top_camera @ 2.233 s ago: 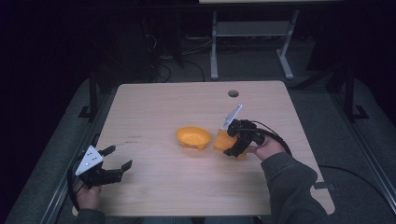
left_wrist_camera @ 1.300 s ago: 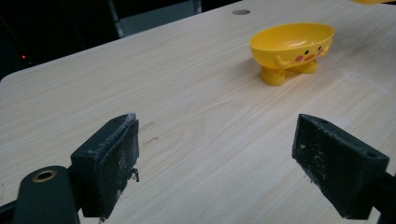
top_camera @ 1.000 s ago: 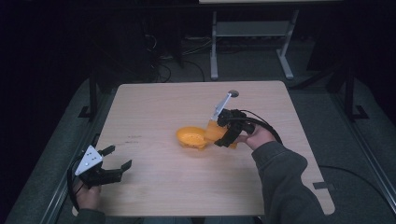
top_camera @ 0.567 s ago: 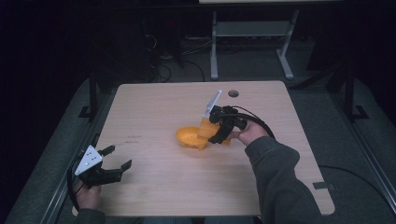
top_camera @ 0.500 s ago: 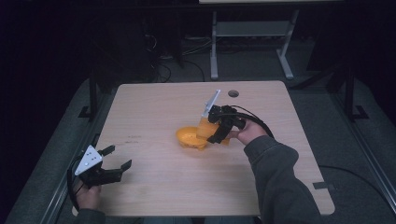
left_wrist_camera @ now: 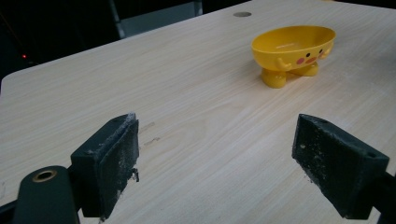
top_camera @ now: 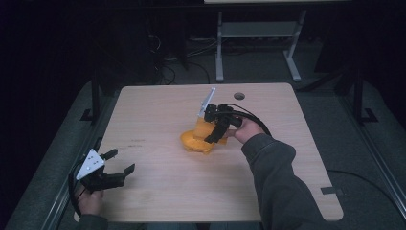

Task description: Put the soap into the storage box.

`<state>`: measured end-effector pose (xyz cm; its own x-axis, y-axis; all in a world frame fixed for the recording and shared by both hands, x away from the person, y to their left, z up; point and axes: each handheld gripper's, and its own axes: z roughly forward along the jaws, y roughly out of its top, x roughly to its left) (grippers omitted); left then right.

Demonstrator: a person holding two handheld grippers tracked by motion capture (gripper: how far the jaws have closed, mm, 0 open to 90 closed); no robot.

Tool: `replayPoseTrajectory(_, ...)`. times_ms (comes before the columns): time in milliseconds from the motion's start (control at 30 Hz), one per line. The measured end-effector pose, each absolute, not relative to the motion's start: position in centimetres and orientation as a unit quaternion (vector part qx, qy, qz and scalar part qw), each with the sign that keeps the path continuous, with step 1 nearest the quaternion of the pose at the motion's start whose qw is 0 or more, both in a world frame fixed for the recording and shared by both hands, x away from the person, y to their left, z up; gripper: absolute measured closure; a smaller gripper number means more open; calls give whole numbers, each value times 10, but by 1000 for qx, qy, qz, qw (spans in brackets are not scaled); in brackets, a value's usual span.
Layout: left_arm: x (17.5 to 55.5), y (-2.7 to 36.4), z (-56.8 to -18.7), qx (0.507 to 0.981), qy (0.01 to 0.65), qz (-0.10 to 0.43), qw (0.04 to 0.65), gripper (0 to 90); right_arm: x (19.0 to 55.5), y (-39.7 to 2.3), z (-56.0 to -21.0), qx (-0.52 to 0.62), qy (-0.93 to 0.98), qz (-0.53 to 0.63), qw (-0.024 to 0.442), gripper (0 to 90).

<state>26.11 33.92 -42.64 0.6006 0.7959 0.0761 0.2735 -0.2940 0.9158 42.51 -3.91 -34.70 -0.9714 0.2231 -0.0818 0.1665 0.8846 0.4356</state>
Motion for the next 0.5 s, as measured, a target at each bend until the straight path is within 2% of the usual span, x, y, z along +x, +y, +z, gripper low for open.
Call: replayPoseTrajectory(500, 261, 339, -426, 758, 353, 275, 476, 139, 434, -17, -350, 85, 971, 218, 57, 204)
